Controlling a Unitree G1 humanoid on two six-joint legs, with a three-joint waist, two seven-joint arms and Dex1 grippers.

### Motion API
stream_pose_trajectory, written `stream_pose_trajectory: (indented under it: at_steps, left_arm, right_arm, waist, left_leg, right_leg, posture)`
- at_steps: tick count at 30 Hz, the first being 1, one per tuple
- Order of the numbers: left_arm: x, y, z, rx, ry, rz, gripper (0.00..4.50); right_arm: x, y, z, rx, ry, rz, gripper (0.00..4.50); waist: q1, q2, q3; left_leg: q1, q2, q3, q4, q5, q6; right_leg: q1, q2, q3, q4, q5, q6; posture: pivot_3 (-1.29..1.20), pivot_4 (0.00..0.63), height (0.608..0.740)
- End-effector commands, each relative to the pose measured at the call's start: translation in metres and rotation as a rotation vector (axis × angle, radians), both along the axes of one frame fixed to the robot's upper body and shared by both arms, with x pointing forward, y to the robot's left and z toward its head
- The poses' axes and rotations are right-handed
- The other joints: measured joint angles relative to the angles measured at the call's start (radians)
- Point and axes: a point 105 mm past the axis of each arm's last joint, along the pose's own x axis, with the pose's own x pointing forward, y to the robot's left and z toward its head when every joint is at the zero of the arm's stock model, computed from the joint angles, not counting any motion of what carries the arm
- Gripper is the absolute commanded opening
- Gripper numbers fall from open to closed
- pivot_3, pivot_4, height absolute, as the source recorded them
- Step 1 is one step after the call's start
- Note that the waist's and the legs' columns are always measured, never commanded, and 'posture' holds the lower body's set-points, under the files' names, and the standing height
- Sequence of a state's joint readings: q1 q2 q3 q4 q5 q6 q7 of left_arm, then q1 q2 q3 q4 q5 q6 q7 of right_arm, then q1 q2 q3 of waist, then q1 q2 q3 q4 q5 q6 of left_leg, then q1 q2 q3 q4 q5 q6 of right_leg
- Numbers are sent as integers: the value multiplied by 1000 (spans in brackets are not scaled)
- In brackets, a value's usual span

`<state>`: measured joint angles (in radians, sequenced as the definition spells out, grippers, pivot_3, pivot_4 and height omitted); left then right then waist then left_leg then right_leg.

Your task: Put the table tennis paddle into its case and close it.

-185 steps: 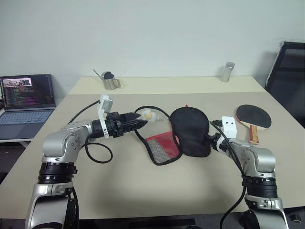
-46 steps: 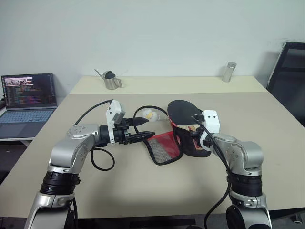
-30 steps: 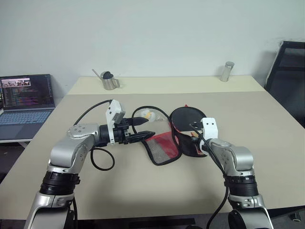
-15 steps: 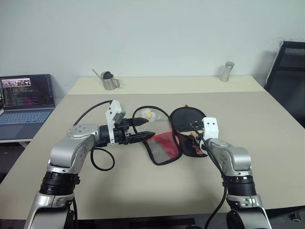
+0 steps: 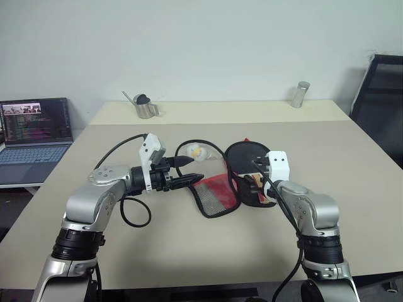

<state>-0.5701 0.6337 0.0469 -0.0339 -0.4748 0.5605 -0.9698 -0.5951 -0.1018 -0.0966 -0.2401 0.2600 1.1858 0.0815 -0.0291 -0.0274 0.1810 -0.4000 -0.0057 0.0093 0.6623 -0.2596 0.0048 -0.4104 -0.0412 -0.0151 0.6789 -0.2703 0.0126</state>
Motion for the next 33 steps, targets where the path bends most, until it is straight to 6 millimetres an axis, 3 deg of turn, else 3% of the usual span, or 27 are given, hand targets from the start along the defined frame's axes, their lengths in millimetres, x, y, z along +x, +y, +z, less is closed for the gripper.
stream_pose_trajectory:
  at_steps: [1,4,9,17,33]
  left_arm:
    - [24,25,10,-15,-88,195,3642]
    - [22,30,-2,17,-57,180,3642]
    - [20,46,-18,62,-1,147,3642]
    - [30,69,-39,129,69,166,3642]
    - [48,49,-80,200,109,144,3642]
  right_arm:
    - [-13,-3,40,63,-137,89,4477]
    - [-27,-6,64,2,-250,217,4477]
    - [-58,-12,88,-67,-327,472,4477]
    - [-96,-25,104,-138,-294,782,4477]
    - [-94,-25,106,-138,-295,772,4477]
  waist:
    - [1,0,0]
    - [0,0,0]
    - [-1,0,0]
    - [2,-1,1]
    - [7,-2,1]
  left_leg:
    - [0,0,0,0,0,0]
    - [-1,0,0,0,0,0]
    - [-1,0,-1,-1,0,0]
    - [0,0,-1,0,0,0]
    - [-1,0,-1,0,0,0]
  right_leg:
    - [0,0,0,0,0,0]
    - [0,0,-1,0,0,0]
    - [0,0,-1,-2,0,0]
    - [1,0,-2,-3,0,0]
    - [2,-2,-3,-2,0,0]
  posture:
    - [0,150,740]
    - [0,150,740]
    - [0,150,740]
    - [0,150,740]
    - [0,150,740]
